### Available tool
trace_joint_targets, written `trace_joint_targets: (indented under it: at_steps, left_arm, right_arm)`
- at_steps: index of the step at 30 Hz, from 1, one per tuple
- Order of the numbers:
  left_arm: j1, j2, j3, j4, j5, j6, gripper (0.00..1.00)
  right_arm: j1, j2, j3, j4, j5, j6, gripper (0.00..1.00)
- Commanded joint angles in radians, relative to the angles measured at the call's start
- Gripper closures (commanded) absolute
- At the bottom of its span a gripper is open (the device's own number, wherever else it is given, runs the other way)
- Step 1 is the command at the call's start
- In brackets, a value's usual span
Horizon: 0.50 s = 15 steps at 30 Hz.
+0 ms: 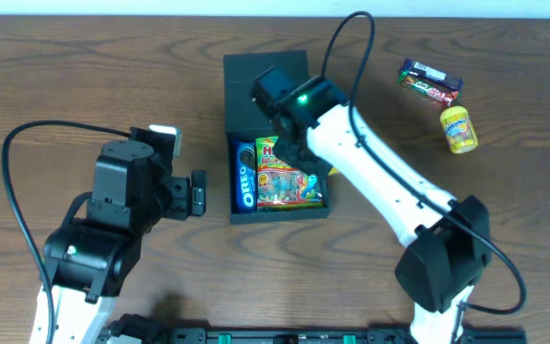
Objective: Pack container
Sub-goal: 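Carry the Mentos bag over the box and lower it inside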
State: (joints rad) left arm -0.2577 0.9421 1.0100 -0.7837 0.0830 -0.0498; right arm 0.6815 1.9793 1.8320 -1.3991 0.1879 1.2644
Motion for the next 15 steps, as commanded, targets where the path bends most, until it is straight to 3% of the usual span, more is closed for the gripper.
trace_joint_targets:
  at_steps: [1, 5, 15]
  left_arm:
    - [0.004, -0.029, 0.022, 0.002, 0.032, 0.021, 0.05]
    - [0.004, -0.043, 0.022, -0.005, 0.04, 0.021, 0.05]
    - [0.004, -0.044, 0.022, -0.013, 0.042, 0.021, 0.05]
  right_arm:
    - [0.037, -0.013, 0.016, -0.025, 0.08, 0.182, 0.99]
    - [0.049, 0.02, 0.015, -0.057, 0.074, 0.269, 0.98]
    - [0.073, 0.101, 0.015, -0.01, -0.021, 0.269, 0.99]
